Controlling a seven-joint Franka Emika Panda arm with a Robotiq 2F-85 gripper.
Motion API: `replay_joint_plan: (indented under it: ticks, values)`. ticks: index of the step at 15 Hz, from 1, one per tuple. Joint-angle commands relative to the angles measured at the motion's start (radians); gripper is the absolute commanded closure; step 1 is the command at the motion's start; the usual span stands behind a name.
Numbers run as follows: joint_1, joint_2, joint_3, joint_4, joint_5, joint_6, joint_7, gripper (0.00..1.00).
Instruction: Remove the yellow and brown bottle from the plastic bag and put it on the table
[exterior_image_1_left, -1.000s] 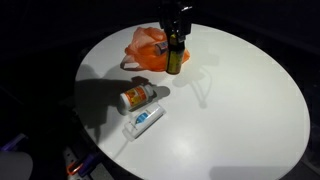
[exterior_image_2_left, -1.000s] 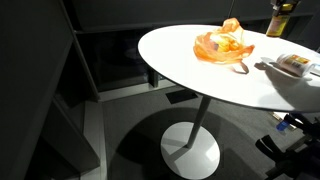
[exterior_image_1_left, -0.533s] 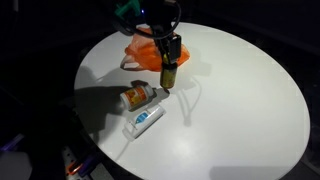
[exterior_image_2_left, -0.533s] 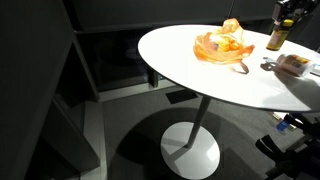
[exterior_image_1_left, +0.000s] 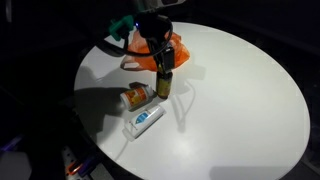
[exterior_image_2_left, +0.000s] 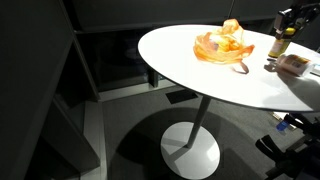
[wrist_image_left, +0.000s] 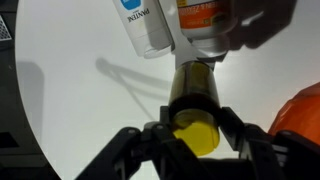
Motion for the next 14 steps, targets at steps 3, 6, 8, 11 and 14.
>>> replay_joint_plan:
  ticks: [3, 6, 8, 11, 14]
  values:
    - [-0.005, -0.035, 0.009, -0.017, 0.003, -0.010, -0.002, 0.05]
    - [0.003, -0.062, 0.019, -0.004, 0.019, -0.051, -0.025, 0.00]
    - [0.009, -0.083, 0.031, 0.009, 0.040, -0.096, -0.049, 0.00]
    - [0.027, -0.109, 0.050, 0.047, 0.097, -0.197, -0.108, 0.00]
    - [0.050, -0.124, 0.057, 0.106, 0.182, -0.314, -0.205, 0.00]
